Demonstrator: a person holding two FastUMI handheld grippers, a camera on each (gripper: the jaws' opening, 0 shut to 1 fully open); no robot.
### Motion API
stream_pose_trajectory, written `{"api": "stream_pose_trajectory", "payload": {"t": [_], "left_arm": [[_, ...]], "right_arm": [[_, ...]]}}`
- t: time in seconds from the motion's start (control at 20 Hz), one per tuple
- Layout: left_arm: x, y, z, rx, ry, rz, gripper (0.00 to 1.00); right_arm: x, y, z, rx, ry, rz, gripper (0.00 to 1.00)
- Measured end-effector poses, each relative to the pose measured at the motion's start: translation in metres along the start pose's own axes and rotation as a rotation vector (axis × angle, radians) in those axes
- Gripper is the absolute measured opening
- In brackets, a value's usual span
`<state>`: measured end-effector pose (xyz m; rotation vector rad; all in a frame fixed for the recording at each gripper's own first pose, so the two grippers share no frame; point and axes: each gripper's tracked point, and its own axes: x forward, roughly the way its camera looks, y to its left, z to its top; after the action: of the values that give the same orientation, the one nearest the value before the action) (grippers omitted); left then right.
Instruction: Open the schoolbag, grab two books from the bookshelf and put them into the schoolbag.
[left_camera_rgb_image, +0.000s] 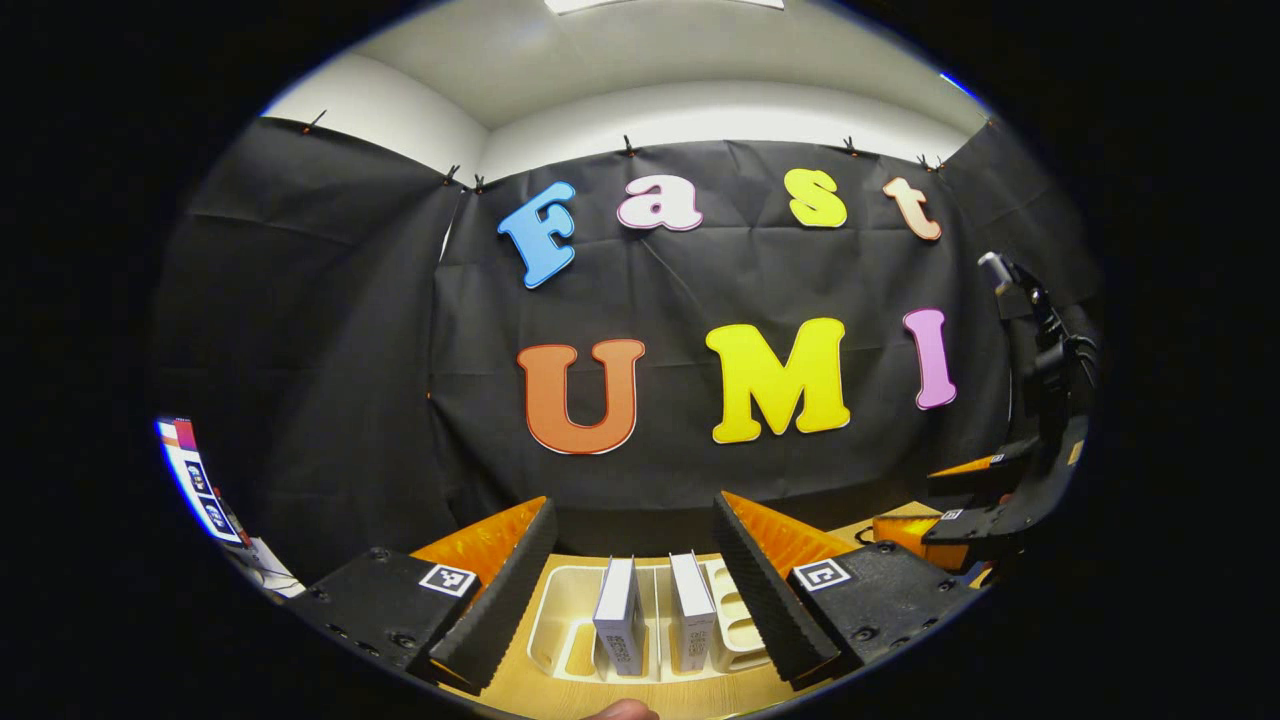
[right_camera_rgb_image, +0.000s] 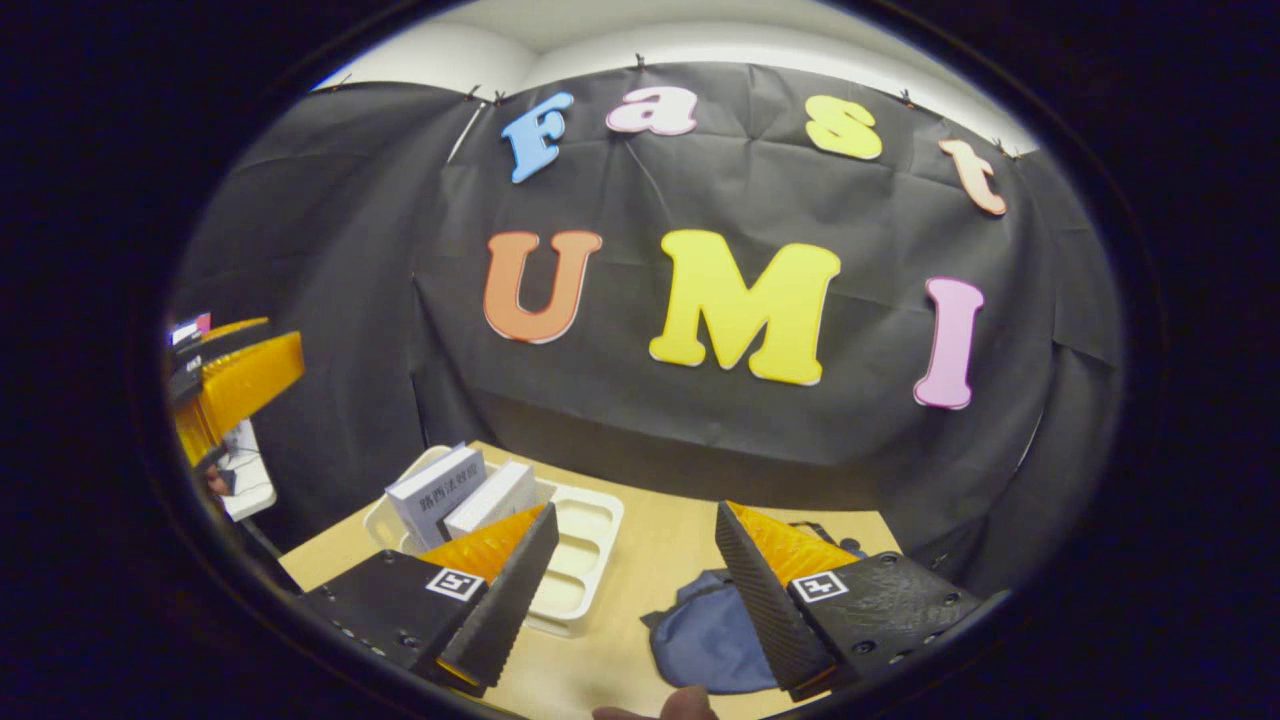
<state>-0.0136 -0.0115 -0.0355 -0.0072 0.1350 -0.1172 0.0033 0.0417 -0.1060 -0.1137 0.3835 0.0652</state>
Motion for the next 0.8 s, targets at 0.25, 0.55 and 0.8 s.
{"api": "stream_pose_trajectory", "payload": {"t": [0.25, 0.55, 0.8], "left_arm": [[-0.006, -0.009, -0.010, 0.000, 0.013, -0.013, 0.99], [-0.014, -0.014, -0.033, 0.025, 0.051, -0.012, 0.99], [-0.019, -0.014, -0.051, 0.017, 0.084, -0.009, 0.98]], "right_arm": [[0.017, -0.011, -0.103, -0.063, 0.331, -0.039, 0.96], [0.037, -0.027, -0.215, -0.174, 0.641, -0.069, 0.96], [0.067, -0.041, -0.263, -0.283, 0.727, -0.120, 0.96]]}}
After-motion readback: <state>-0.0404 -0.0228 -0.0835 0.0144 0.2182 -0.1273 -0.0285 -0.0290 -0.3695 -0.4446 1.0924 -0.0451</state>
